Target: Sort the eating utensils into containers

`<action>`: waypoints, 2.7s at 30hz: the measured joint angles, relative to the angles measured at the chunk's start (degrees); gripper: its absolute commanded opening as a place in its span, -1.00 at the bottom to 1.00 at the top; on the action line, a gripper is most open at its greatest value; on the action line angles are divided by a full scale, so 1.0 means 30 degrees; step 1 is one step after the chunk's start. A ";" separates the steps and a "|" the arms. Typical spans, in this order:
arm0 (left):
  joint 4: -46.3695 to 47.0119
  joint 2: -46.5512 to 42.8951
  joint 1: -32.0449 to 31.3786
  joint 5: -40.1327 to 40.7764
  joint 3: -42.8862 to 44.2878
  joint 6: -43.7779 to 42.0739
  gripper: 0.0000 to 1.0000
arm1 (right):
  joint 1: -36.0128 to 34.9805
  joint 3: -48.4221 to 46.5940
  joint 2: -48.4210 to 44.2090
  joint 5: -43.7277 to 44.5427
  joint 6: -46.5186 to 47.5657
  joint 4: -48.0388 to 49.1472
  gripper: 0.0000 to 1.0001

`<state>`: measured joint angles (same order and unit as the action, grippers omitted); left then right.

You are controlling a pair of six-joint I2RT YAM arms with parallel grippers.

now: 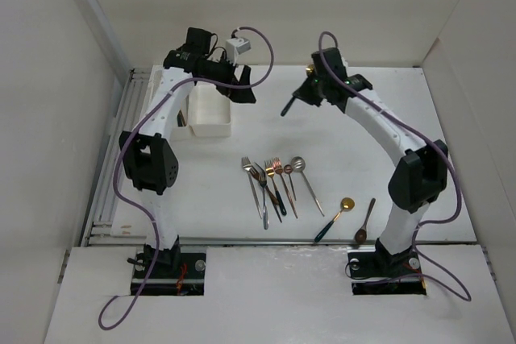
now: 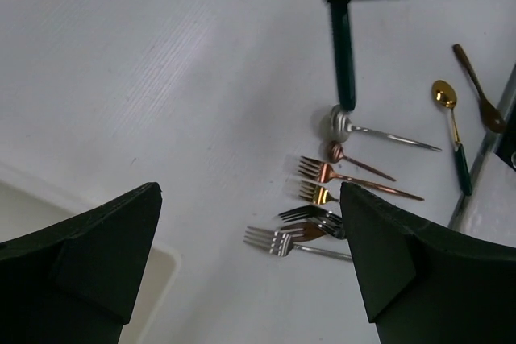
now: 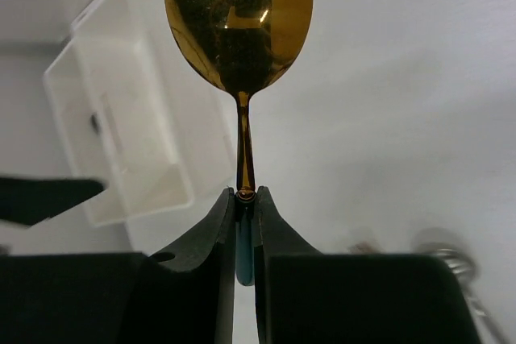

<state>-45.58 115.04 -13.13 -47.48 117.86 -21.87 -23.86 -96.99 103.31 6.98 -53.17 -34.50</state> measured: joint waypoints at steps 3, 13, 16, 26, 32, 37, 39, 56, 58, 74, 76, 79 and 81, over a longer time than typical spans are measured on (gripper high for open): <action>0.0539 -0.0168 -0.0554 -0.0772 -0.0277 0.0211 0.85 | -0.1698 -0.1763 0.0954 -0.0860 -0.0146 0.0568 -1.00; 0.1260 -0.0299 -0.0845 -0.1967 -0.1982 0.0605 0.85 | -0.3286 -0.2331 0.1719 -0.2273 -0.0277 0.1093 -1.00; 0.1370 -0.0372 -0.0896 -0.2011 -0.2353 0.0605 0.79 | -0.3177 -0.2412 0.1843 -0.2492 -0.0408 0.1246 -1.00; 0.1953 -0.0444 -0.1151 -0.2157 -0.3424 0.1486 -0.39 | -0.3337 -0.3053 0.2528 -0.3585 -0.1020 0.2025 -1.00; 0.2259 -0.0444 -0.1173 -0.1654 -0.3555 0.2062 -1.00 | -0.3242 -0.3060 0.2703 -0.4131 -0.0962 0.2193 -0.52; 0.2616 -0.0481 -0.0772 0.0058 -0.3650 0.2994 -1.00 | -0.2295 -0.2973 0.2557 -0.4860 -0.0277 0.1530 0.13; 0.2725 -0.0481 -0.0182 0.1603 -0.3679 0.3402 -1.00 | -0.1515 -0.2346 0.2011 -0.4422 0.0138 0.0954 0.28; 0.4481 -0.0321 0.5115 1.5511 -0.3730 0.4248 -1.00 | 0.6972 1.3289 -0.8874 -0.0539 0.2164 -0.7104 0.69; 0.4758 -0.0029 0.5289 1.5897 -0.3912 0.4255 -1.00 | 0.8029 1.4542 -0.9923 -0.0306 0.2127 -0.7475 0.67; 0.5464 0.2164 0.5384 1.5263 -0.5231 0.4233 0.17 | 0.9311 1.5285 -0.9253 -0.0029 0.1785 -0.7847 0.85; 0.5450 0.2463 0.5399 1.5045 -0.4940 0.4299 0.24 | 0.9326 1.5256 -0.8663 -0.0066 0.1792 -0.7876 0.85; 0.5362 0.2637 0.5406 1.4863 -0.4852 0.4291 0.24 | 0.9326 1.5242 -0.7497 -0.0648 0.1800 -0.7898 0.78; 0.5289 0.2630 0.5435 1.4812 -0.4852 0.4284 0.26 | 0.9326 1.5351 -0.7140 -0.1217 0.1785 -0.7861 0.72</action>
<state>-29.71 122.93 3.18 -3.05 103.31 -9.02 4.12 -50.94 81.89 3.33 -47.81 -58.08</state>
